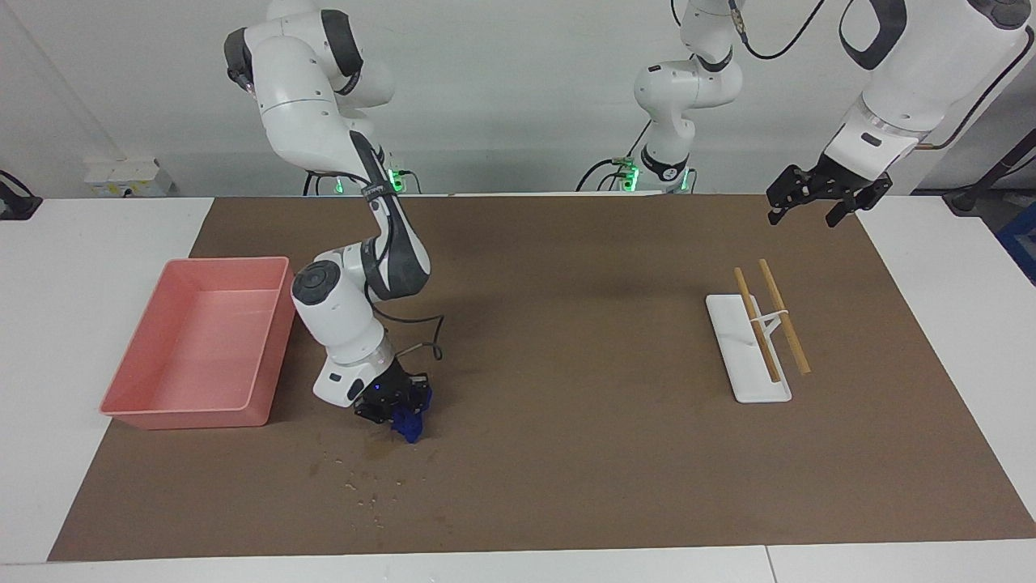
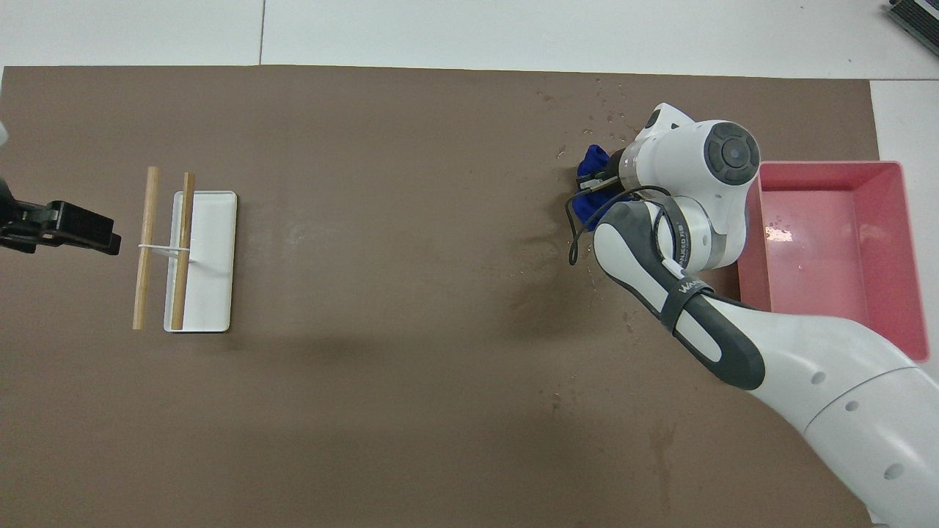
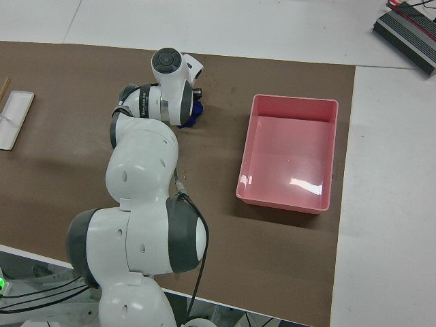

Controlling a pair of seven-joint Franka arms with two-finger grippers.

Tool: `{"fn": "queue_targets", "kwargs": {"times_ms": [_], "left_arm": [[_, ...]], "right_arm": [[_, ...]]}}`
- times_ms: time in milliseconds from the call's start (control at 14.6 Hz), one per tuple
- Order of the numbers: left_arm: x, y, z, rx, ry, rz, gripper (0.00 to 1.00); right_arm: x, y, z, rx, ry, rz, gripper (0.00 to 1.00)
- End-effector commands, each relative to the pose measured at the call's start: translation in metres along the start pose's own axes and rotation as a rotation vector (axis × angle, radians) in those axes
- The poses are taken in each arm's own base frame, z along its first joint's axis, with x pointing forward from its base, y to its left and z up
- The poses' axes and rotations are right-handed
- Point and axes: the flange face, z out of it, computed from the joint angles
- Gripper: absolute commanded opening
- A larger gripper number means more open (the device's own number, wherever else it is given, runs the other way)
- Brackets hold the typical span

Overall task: Wipe water with towel using both arms
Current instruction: 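Wipe the towel back and forth over the spill with the right gripper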

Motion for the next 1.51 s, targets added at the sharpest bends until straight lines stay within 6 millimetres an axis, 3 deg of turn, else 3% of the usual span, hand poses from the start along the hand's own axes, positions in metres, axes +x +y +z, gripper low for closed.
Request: {"fn": "queue_targets", "kwargs": {"times_ms": [0,69,275,549,824,1030,1167,1442], "left_arm": [[-0.005,0.000,0.000,0.014,0.014,-0.010,1.00],[-0.005,0.000,0.000,0.014,0.014,-0.010,1.00],[-0.005,0.000,0.000,0.014,0.014,-0.010,1.00],[-0.005,0.000,0.000,0.014,0.014,-0.010,1.00],[-0.005,0.000,0.000,0.014,0.014,-0.010,1.00],[-0.005,0.000,0.000,0.014,0.014,-0.010,1.00],[-0.005,0.001,-0.002,0.015,0.017,-0.010,1.00],[-0.005,0.001,-0.002,0.015,0.017,-0.010,1.00]], "right_arm": [[-0.006,0.015,0.012,-0.075,0.025,-0.109,0.00],[-0.005,0.015,0.013,-0.095,0.027,-0.138,0.00],[-0.002,0.044,0.024,-0.156,0.063,-0.189,0.00],[-0.002,0.048,0.026,-0.221,0.049,-0.293,0.00],[0.019,0.048,0.010,-0.267,0.048,-0.334,0.00],[0.034,0.054,-0.036,-0.300,-0.052,-0.307,0.00],[0.039,0.045,-0.077,-0.309,-0.089,-0.322,0.00],[0.036,0.038,-0.160,-0.301,-0.176,-0.344,0.00]]}}
